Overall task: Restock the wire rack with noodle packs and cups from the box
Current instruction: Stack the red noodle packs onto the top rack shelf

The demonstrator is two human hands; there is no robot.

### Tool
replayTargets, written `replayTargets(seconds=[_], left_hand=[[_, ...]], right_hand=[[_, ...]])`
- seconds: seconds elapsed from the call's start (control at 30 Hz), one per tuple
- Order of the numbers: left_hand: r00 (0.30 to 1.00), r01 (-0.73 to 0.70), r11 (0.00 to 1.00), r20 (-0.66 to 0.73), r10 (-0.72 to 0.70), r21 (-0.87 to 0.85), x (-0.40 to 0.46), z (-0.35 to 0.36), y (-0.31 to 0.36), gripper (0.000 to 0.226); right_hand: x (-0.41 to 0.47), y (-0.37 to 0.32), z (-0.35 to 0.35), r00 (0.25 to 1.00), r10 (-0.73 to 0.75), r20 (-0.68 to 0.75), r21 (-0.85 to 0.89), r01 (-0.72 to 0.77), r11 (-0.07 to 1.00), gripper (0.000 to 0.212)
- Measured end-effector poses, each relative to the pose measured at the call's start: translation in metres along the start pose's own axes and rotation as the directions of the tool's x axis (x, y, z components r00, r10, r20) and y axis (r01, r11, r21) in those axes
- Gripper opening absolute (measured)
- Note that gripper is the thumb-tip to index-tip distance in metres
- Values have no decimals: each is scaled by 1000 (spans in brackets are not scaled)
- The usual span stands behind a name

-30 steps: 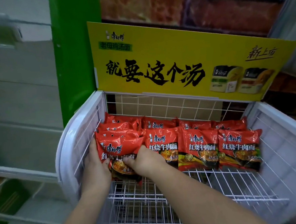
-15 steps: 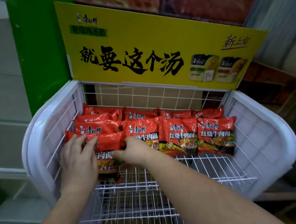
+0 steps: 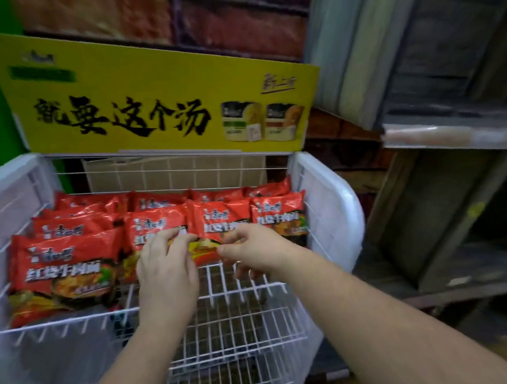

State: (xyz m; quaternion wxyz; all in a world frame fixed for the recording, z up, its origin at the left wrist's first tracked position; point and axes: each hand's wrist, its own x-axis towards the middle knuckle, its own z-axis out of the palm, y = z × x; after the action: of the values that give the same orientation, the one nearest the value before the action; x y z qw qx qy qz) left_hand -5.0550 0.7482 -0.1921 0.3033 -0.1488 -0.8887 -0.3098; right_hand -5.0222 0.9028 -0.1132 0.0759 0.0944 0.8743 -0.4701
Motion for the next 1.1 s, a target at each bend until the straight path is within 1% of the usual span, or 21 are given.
replayTargets(seconds=[0.1,0.17,0.27,0.33,0.4,0.47,0.57,0.7,0.77,0.9,0.97,1.03,1.1], left_hand=[[997,-31,999,64,32,-22,-31,13,66,27],[990,-52,997,125,60,-65,-57,23,112,26],[963,25,986,268,19,-163,-96,36,176,29],[922,75,983,387,-4,-170,-122,50,209,27],[878,87,981,479,7,-174,-146,68,235,26],[839,117,977,545,-2,-178,-163,86,252,24],[783,109,983,622,6,-146,-184,121,269,24],[701,132,984,713,-9,-116,-211,165,273,23],[657,136,986,754,-13,-102,-226,196,267,23],[568,97,994,823,-16,-48,-259,261,243,22],[531,107,994,847,-41,-18,-275,294,224,22],[472,124,992,879,-71,14,-289,329,203,22],[409,198,978,901,-146,68,-308,363,180,19]], right_hand=[[-52,46,-54,1000,12,-17,2,-12,1000,11],[-85,82,-89,999,39,10,13,-39,999,10],[-122,139,-133,993,91,74,62,-96,993,14],[-142,175,-159,984,145,107,66,-153,986,18],[-157,208,-180,972,204,116,61,-212,975,22],[-165,239,-194,962,251,108,62,-259,964,24],[-170,285,-202,937,337,96,119,-347,930,19],[-160,335,-197,901,427,80,156,-434,887,9],[-147,369,-189,878,472,81,133,-479,868,10],[-117,439,-158,848,524,81,126,-530,839,10],[-97,475,-139,837,544,60,106,-547,830,10],[-79,508,-117,813,580,49,116,-582,805,14],[-61,544,-91,801,594,71,98,-598,795,21]])
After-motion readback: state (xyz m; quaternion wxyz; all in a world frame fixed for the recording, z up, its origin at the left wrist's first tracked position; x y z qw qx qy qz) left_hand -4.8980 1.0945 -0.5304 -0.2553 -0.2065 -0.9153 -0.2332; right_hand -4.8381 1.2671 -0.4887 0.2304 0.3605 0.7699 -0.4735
